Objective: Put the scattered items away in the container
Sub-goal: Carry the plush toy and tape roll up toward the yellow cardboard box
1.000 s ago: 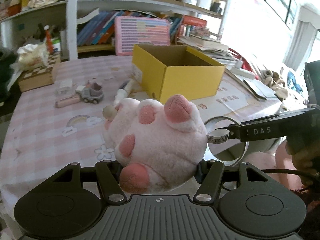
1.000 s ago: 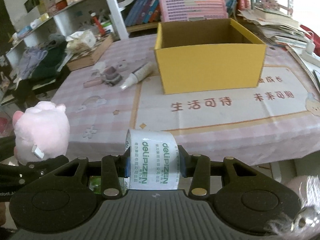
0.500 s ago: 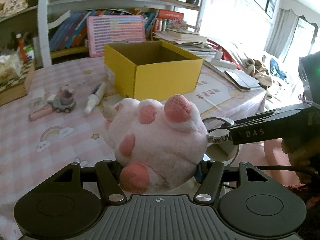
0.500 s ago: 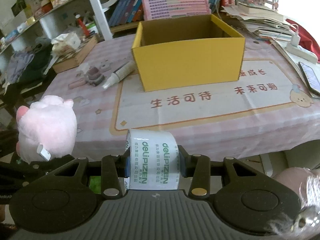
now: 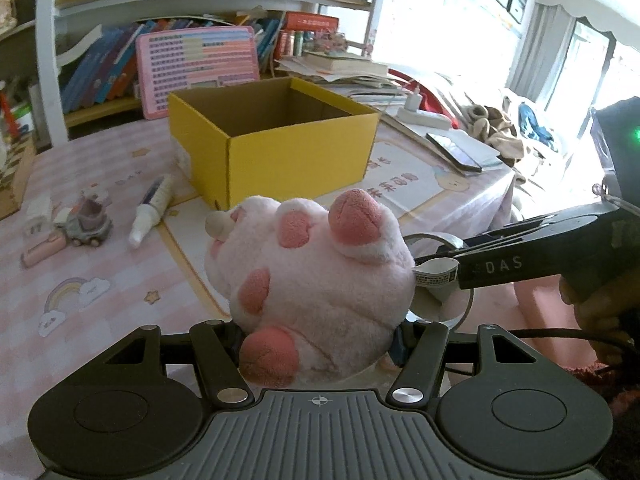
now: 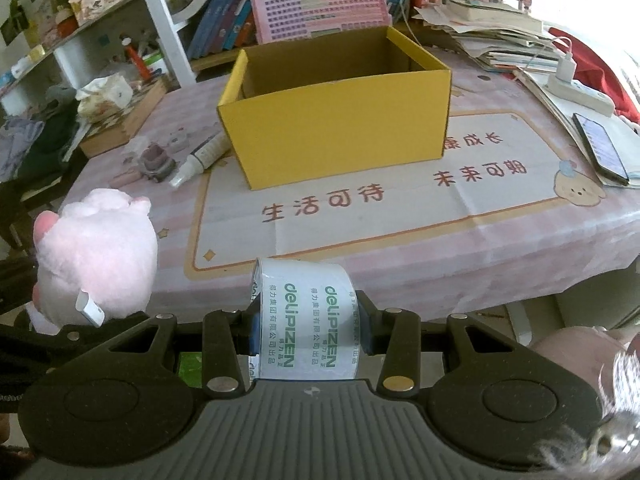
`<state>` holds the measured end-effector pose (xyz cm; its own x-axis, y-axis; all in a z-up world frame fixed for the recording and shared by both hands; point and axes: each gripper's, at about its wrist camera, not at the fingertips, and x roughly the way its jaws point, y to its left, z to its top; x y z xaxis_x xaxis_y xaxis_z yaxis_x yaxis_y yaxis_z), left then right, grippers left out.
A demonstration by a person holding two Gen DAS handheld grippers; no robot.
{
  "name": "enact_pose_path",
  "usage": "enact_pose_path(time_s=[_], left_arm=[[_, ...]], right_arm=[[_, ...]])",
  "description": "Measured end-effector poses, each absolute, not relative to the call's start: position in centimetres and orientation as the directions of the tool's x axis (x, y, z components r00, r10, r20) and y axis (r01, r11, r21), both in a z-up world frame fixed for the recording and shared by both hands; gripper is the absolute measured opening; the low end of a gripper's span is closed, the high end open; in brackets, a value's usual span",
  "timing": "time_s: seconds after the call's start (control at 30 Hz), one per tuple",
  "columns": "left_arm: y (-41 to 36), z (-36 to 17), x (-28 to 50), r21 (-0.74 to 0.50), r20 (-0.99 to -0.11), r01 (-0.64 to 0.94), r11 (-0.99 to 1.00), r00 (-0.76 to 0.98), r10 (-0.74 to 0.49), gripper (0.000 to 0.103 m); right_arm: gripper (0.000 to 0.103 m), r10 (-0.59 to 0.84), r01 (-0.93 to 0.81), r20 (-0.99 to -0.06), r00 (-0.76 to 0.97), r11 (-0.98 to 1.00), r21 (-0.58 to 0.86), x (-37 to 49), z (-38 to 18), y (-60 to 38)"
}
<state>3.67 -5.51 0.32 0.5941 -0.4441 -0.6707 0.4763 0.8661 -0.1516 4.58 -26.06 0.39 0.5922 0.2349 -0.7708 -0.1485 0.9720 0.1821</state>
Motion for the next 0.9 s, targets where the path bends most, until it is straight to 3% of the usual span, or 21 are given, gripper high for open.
enact_pose_path(time_s=[0.4,0.9], left_arm=[[-6.5,0.1,5.4,-0.151,-0.677,0.497,0.854,0.578,-0.456,0.062],[-7.8,2.9,9.8,-0.069,-0.596,0.521,0.851,0.662,-0.454,0.062]], right_arm=[[0.040,0.226,-0.158,-0.786,0.575,0.974,0.165,6.3,-0.1,-26.5],[0.040,0.262,-0.211,-0.695,0.670,0.964,0.160,11.6,3.1,-27.4]])
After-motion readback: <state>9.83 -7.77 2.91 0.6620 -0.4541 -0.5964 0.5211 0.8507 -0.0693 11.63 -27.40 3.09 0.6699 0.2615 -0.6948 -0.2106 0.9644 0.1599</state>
